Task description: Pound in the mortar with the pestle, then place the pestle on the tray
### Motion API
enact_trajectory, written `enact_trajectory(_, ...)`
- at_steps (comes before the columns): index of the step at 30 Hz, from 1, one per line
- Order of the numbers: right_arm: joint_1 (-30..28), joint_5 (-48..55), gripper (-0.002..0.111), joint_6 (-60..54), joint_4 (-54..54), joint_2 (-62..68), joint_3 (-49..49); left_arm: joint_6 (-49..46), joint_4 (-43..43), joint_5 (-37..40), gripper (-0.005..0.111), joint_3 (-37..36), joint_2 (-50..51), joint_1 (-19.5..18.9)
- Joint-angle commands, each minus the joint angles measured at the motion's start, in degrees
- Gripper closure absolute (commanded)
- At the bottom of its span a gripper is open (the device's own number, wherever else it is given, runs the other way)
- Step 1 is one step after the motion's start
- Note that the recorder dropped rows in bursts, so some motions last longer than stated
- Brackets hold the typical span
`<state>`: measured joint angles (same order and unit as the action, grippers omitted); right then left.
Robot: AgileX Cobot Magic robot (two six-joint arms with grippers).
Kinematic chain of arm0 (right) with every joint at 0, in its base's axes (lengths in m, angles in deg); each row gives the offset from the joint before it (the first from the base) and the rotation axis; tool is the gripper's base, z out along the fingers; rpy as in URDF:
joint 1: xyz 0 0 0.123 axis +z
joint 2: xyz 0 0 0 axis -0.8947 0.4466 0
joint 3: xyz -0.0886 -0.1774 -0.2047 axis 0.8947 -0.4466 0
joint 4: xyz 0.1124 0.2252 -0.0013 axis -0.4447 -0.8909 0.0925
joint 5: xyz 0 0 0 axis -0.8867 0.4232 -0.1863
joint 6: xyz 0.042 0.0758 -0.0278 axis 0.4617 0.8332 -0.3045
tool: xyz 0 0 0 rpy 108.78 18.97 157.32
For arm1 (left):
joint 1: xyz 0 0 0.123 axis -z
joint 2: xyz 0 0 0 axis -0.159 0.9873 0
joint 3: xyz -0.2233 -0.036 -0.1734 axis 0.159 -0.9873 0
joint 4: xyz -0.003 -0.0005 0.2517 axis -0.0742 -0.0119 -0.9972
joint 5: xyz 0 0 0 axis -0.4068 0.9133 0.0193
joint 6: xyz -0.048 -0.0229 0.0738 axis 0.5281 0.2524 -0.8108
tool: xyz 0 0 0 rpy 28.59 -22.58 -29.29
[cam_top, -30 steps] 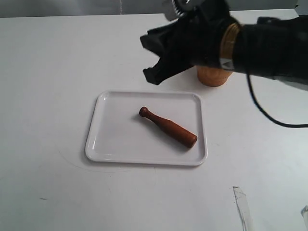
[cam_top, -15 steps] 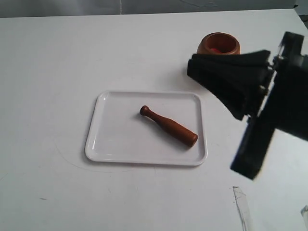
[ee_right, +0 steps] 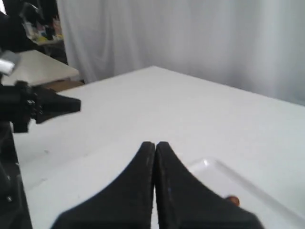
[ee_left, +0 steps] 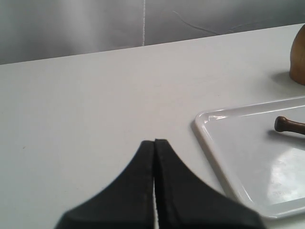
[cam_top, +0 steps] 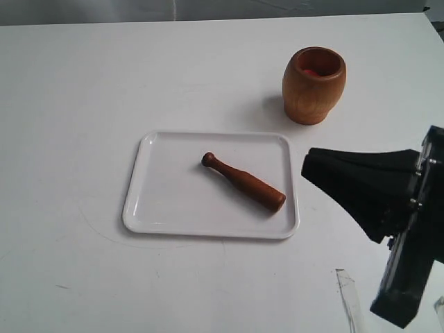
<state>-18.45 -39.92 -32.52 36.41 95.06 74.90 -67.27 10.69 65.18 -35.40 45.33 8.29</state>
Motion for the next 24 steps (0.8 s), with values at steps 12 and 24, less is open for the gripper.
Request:
enact_trajectory(12,-17.0,16.5,0.108,-5.3,-0.8,-29.5,-9.2,0.5,0.4,-0.2,0.107,0.0,-0.1,0.4)
enact_trajectory(24,-33.6,22.3,0.108,-1.2,-3.3,-40.9,-10.9,0.5,0.4,-0.2,0.107,0.0,-0.1,0.4)
